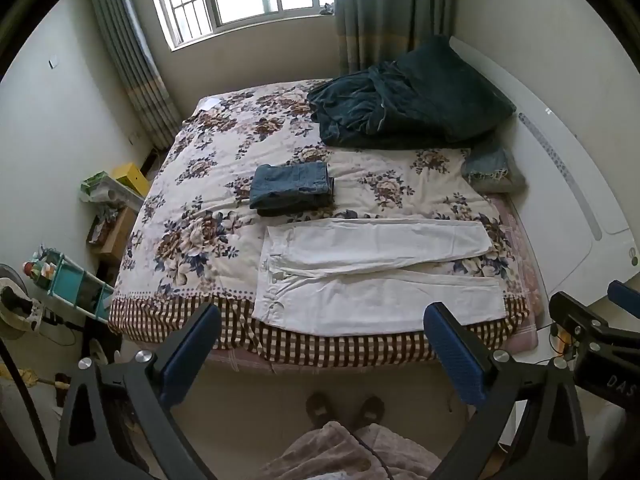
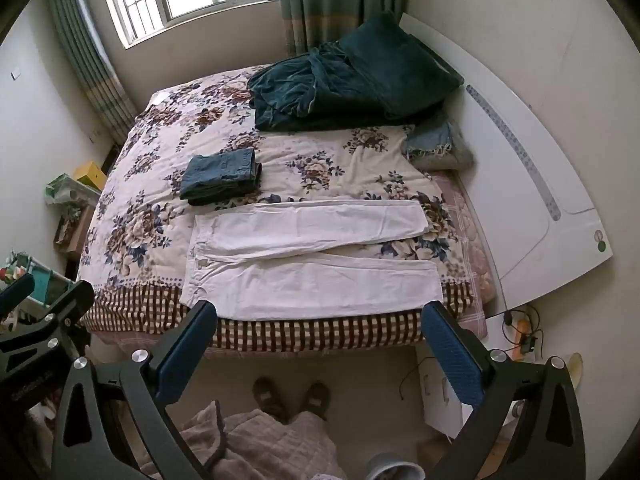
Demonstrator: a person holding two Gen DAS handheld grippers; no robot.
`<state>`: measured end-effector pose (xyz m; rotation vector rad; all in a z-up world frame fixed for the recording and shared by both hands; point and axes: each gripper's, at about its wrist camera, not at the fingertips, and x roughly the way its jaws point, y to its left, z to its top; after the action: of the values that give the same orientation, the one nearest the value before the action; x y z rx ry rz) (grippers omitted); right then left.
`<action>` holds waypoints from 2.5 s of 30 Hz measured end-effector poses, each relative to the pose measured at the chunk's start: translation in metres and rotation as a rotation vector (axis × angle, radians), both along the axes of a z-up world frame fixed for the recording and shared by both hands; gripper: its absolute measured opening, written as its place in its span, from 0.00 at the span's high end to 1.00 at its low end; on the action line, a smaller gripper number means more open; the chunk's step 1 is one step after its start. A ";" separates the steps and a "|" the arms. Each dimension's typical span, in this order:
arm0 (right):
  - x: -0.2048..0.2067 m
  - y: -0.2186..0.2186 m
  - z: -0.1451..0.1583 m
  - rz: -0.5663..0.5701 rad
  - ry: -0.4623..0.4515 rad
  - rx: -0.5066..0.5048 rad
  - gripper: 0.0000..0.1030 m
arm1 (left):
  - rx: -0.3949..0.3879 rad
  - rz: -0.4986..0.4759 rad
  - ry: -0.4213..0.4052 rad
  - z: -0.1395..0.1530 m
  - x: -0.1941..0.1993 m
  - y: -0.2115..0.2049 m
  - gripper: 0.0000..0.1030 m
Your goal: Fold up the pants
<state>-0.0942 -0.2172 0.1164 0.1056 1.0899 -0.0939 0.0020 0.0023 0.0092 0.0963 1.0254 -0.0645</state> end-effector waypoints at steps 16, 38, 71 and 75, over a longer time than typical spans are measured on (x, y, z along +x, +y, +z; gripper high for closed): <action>-0.002 -0.002 0.001 0.001 -0.003 0.007 0.00 | 0.008 0.001 -0.009 0.007 0.008 -0.001 0.00; -0.002 0.005 0.006 0.002 -0.006 0.012 0.00 | 0.008 0.000 -0.016 0.020 0.012 -0.011 0.00; 0.001 0.004 0.016 0.004 -0.005 0.025 0.00 | 0.013 0.001 -0.043 0.026 0.023 -0.015 0.00; 0.002 0.001 0.017 0.006 -0.003 0.025 0.00 | 0.008 0.005 -0.043 0.023 0.024 -0.017 0.00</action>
<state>-0.0926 -0.2162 0.1330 0.1250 1.0882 -0.0750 0.0257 -0.0143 0.0318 0.1024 0.9829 -0.0537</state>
